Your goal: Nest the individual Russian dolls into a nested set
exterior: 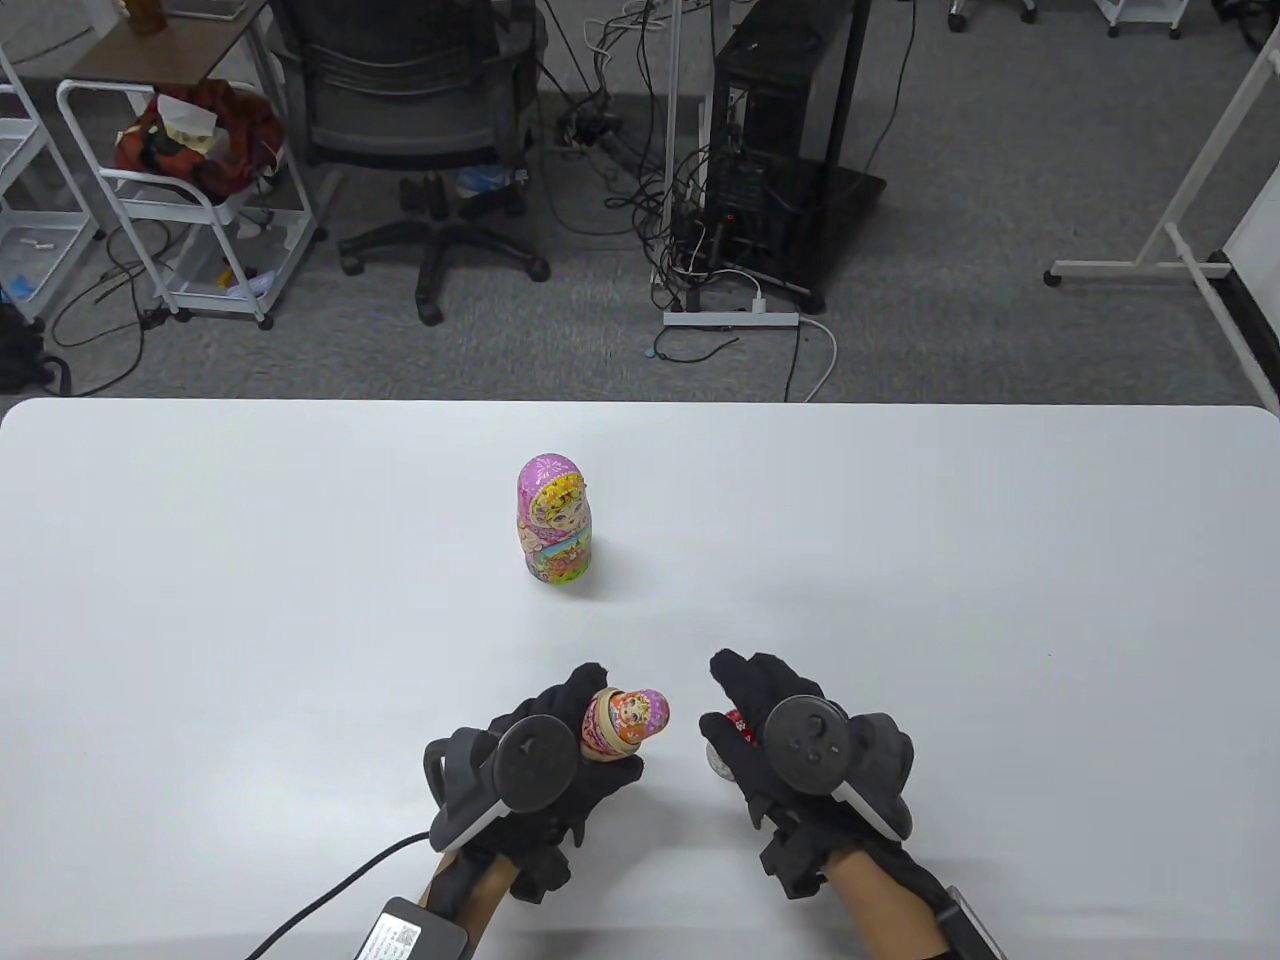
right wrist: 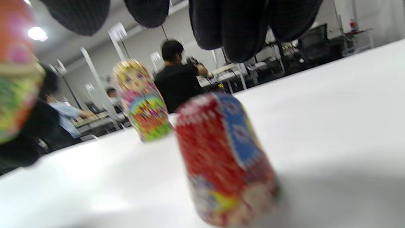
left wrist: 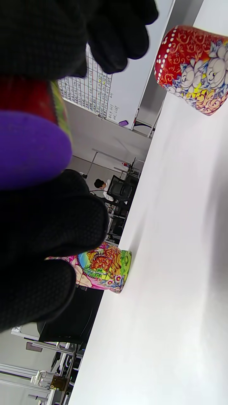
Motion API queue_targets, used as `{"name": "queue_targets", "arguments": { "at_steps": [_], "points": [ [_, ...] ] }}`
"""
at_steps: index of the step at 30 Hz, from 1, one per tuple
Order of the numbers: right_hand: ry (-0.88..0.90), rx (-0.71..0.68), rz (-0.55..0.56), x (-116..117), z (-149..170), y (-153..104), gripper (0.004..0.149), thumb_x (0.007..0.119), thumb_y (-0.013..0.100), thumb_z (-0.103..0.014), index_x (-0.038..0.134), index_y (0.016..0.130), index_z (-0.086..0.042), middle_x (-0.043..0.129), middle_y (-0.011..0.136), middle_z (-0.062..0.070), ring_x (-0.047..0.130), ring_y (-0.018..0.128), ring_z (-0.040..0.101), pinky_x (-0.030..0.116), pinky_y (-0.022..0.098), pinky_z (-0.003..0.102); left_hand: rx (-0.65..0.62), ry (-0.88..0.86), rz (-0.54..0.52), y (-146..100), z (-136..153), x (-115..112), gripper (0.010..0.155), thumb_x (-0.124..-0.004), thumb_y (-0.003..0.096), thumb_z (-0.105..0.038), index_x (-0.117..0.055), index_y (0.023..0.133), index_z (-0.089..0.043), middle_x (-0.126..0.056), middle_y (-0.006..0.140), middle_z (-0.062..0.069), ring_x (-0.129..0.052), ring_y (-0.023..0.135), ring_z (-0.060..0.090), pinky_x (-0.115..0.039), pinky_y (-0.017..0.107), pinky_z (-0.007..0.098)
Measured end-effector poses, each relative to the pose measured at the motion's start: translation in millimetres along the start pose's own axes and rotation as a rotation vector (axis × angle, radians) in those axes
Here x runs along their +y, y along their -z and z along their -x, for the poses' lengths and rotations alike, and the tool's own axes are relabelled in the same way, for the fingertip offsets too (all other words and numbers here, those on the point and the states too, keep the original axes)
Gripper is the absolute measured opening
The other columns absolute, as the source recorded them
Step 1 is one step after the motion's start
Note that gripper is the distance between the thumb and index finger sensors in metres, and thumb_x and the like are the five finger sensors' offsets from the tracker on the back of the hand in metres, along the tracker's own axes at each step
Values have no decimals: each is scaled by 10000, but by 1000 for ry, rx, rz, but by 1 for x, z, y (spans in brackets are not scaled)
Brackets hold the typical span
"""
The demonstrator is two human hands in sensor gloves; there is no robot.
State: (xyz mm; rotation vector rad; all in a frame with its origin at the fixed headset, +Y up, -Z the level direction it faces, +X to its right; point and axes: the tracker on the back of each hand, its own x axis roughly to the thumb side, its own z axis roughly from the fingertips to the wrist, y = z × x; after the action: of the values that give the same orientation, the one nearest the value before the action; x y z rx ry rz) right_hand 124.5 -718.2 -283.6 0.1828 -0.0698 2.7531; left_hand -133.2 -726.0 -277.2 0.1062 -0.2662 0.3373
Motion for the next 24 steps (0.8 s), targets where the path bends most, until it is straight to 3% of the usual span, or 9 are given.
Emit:
{"name": "queue_targets", "arguments": {
  "at_steps": [11, 17, 24],
  "points": [
    [-103, 69, -207, 28, 11, 9, 648, 710, 487, -569, 373, 1029, -455, 581, 1088, 170, 782, 870, 373, 673, 627, 549, -3, 7, 3, 0, -1, 0, 942, -824, 317, -733, -486, 1055, -254, -839, 947, 3, -992, 721, 149, -809, 612, 466],
    [-124, 67, -253, 35, 11, 10, 623, 738, 493, -528, 407, 1017, -464, 622, 1075, 127, 809, 849, 358, 678, 625, 545, -10, 10, 4, 0, -1, 0, 939, -832, 311, -737, -498, 1054, -269, -847, 944, 1, -995, 718, 150, -811, 610, 466],
    [-148, 50, -213, 34, 8, 10, 609, 754, 487, -498, 455, 1011, -420, 647, 1056, 129, 821, 845, 332, 689, 626, 529, -13, 22, 11, 0, -2, 0, 936, -836, 308, -741, -506, 1054, -284, -852, 941, 2, -997, 718, 152, -812, 610, 467]
  ]
}}
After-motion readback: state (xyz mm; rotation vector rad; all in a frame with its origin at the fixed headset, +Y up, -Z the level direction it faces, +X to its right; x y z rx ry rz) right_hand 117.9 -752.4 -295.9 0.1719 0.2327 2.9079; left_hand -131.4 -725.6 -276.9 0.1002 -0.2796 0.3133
